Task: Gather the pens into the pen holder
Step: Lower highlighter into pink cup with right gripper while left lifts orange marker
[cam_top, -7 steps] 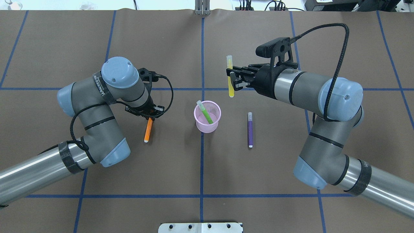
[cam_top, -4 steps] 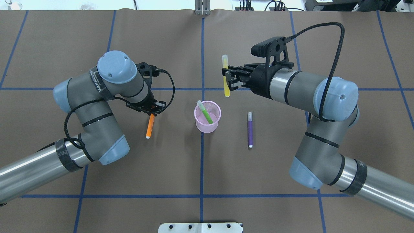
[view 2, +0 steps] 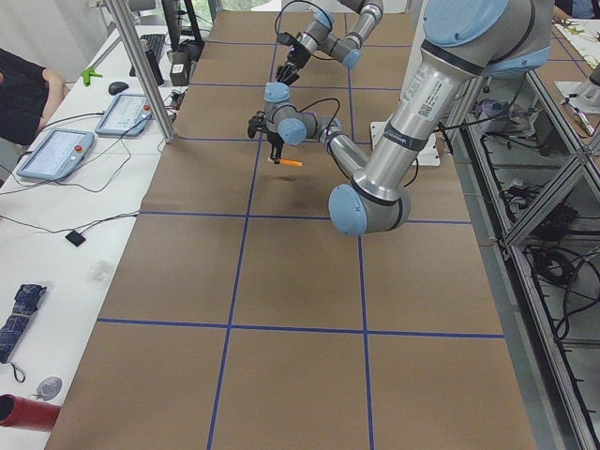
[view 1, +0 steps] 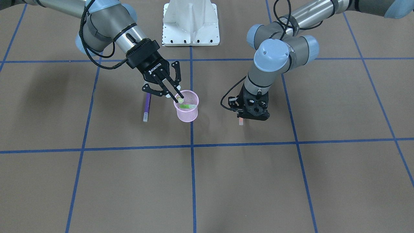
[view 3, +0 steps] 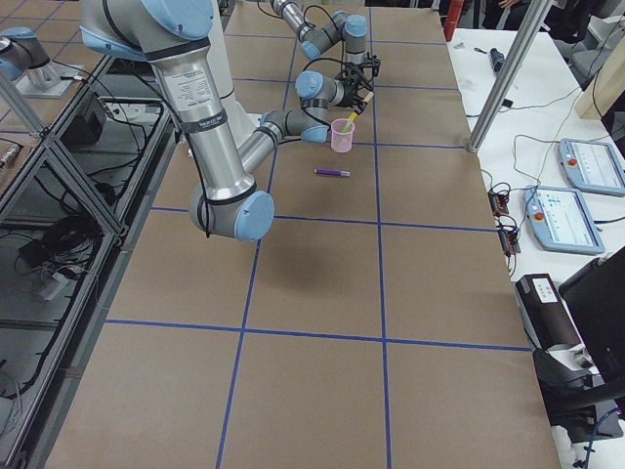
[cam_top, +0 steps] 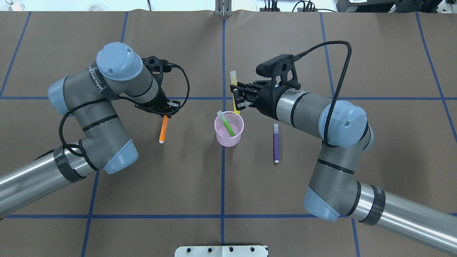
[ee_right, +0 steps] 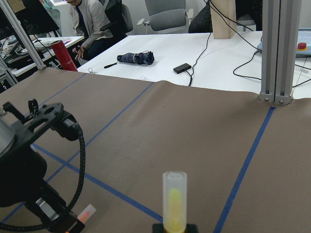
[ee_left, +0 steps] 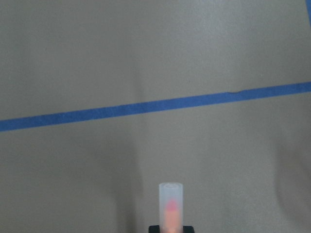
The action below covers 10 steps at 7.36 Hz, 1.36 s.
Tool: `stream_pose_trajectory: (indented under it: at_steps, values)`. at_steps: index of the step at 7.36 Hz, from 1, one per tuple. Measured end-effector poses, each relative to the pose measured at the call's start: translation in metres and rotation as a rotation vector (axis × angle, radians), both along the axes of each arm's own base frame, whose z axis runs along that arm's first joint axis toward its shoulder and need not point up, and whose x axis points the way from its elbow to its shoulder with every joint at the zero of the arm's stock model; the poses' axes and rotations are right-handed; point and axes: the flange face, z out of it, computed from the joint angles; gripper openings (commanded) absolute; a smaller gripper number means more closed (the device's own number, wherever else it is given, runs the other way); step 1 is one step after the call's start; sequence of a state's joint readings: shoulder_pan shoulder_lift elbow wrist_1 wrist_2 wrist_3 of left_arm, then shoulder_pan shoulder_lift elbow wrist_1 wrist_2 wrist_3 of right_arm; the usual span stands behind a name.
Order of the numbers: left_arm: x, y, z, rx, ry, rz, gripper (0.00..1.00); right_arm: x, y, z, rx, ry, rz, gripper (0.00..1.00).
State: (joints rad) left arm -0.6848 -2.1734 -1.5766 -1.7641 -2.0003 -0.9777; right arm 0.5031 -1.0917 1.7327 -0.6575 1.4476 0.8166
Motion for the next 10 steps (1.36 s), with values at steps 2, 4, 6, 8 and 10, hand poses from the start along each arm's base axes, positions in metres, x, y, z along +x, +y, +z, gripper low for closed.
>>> stream_pose_trajectory:
  at_steps: [2, 4, 6, 8, 10]
  values:
    - [-0.007, -0.006, -0.001, 0.003, 0.002, -0.012, 0.00, -0.018, 0.006, 0.009, 0.001, 0.027, 0.001, 0.00]
    - [-0.018, -0.011, -0.008, 0.006, 0.018, -0.021, 0.00, -0.030, 0.012, 0.014, -0.001, 0.043, -0.005, 0.00]
    - [-0.047, -0.024, -0.020, -0.014, 0.067, -0.017, 0.00, -0.038, 0.019, 0.017, -0.002, 0.048, -0.005, 0.00]
    - [-0.074, -0.034, -0.033, -0.018, 0.106, -0.026, 0.00, -0.046, 0.022, 0.022, -0.006, 0.058, 0.004, 0.97]
    - [-0.083, -0.035, -0.038, -0.013, 0.120, -0.032, 0.00, -0.049, 0.023, 0.018, -0.009, 0.050, 0.017, 1.00]
